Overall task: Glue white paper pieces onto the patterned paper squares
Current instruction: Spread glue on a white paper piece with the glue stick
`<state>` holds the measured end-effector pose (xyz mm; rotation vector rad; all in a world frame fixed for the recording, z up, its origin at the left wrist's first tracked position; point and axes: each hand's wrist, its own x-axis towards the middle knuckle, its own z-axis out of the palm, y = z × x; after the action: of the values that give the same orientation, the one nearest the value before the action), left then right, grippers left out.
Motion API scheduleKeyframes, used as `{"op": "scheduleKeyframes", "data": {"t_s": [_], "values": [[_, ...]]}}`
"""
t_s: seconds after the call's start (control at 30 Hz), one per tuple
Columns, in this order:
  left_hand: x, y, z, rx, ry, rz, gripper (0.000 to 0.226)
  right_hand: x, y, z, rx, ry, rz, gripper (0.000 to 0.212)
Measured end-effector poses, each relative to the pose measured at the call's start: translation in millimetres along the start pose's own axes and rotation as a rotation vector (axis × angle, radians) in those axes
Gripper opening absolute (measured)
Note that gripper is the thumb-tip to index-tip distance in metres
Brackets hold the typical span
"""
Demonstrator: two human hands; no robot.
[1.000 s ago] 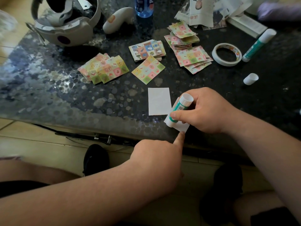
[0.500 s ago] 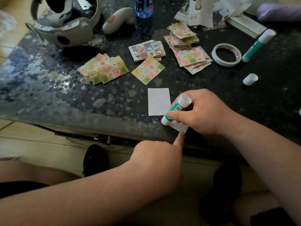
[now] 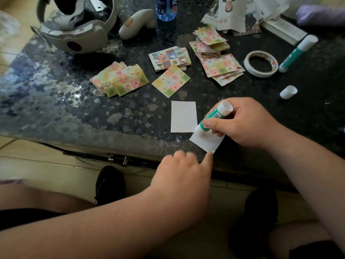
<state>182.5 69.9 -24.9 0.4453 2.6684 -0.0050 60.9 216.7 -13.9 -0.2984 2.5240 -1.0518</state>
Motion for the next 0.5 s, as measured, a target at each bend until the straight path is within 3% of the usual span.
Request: {"op": "scheduleKeyframes", "data": {"t_s": [0.23, 0.5], "values": [[1.6, -7.1, 6.2, 0.066, 0.164, 0.057, 0.077, -0.5, -1.6, -7.3, 0.368, 0.074, -0.037, 0.017], [1.4, -7.7, 5.6, 0.048, 0.184, 0.063, 0.08, -2.3, 2.0, -5.0, 0.149, 0.008, -0.044, 0.017]]}}
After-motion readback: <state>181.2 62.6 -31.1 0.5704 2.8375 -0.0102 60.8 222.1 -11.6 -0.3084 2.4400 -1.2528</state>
